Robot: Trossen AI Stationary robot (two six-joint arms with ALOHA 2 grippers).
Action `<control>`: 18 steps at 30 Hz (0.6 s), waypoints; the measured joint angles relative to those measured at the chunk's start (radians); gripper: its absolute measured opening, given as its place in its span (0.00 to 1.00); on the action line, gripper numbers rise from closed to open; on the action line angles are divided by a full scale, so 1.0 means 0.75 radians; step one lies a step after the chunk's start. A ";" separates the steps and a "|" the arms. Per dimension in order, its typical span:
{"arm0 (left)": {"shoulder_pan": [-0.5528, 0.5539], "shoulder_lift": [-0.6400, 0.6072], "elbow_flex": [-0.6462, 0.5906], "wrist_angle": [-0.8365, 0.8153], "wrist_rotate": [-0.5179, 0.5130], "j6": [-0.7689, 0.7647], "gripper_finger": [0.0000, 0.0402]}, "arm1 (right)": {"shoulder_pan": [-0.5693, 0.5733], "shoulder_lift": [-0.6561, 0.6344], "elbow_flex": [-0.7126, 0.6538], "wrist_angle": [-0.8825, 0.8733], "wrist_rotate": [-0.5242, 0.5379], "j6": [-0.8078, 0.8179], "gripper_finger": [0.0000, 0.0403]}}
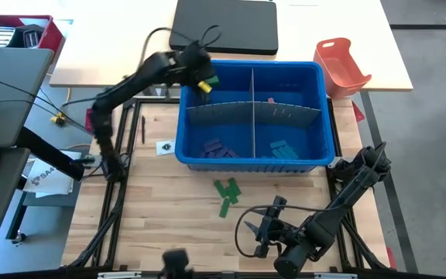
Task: Sort blocks
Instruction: Put the green block into the blue bin with the other green block
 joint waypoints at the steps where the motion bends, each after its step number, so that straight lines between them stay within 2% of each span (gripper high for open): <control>1: 0.030 0.063 0.054 -0.044 0.009 0.017 0.24 | -0.003 0.000 0.000 0.000 0.000 0.000 0.43; 4: 0.096 0.227 0.169 -0.127 0.080 0.055 0.24 | -0.012 0.000 0.000 -0.001 0.000 0.000 0.43; 8: 0.138 0.371 0.205 -0.161 0.130 0.102 0.24 | -0.016 0.000 0.000 -0.001 0.000 0.000 0.43; 18: 0.164 0.515 0.207 -0.179 0.131 0.255 0.24 | -0.016 0.000 0.000 -0.001 -0.011 0.001 0.43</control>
